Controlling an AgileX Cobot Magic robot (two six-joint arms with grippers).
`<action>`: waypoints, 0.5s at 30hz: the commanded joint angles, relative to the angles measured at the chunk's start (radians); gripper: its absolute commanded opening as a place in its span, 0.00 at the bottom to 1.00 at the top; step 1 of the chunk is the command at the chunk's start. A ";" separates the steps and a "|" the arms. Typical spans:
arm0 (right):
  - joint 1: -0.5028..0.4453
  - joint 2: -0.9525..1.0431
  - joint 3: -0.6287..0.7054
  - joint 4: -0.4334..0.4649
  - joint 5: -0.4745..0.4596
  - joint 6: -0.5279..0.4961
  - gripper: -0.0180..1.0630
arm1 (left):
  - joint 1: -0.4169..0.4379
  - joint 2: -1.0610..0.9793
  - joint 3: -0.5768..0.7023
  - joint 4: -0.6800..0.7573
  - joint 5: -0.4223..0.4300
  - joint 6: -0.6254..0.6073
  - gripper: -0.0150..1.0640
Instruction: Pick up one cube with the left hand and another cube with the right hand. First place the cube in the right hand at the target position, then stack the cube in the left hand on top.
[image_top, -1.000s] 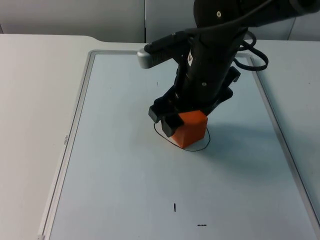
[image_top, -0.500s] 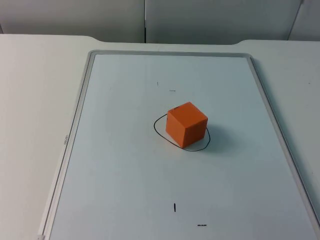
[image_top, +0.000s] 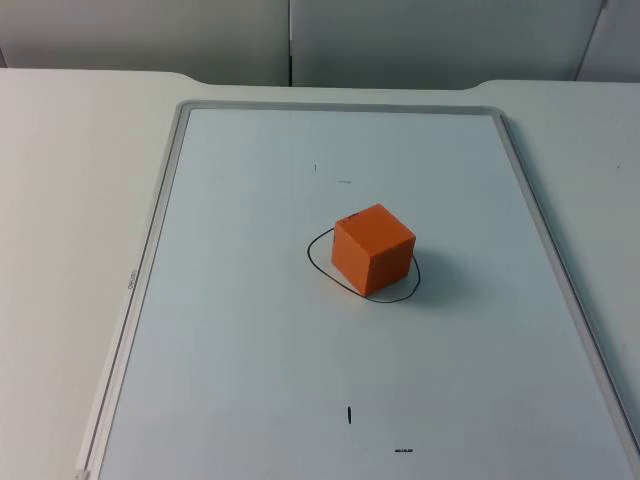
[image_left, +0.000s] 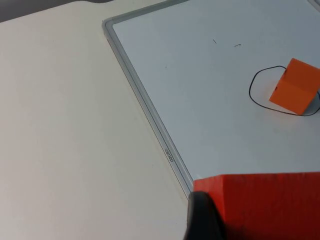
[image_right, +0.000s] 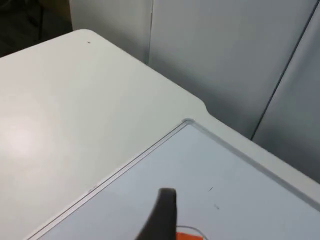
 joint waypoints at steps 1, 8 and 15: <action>0.004 -0.144 0.092 0.046 -0.029 -0.004 0.74 | -0.004 -0.006 0.003 -0.006 -0.020 -0.003 0.11; 0.004 -0.338 0.186 0.079 -0.025 -0.007 0.74 | -0.004 0.030 0.003 -0.008 -0.022 0.023 0.11; 0.004 -0.456 0.205 0.072 0.029 -0.036 0.74 | -0.004 0.166 -0.041 -0.146 -0.130 0.155 0.11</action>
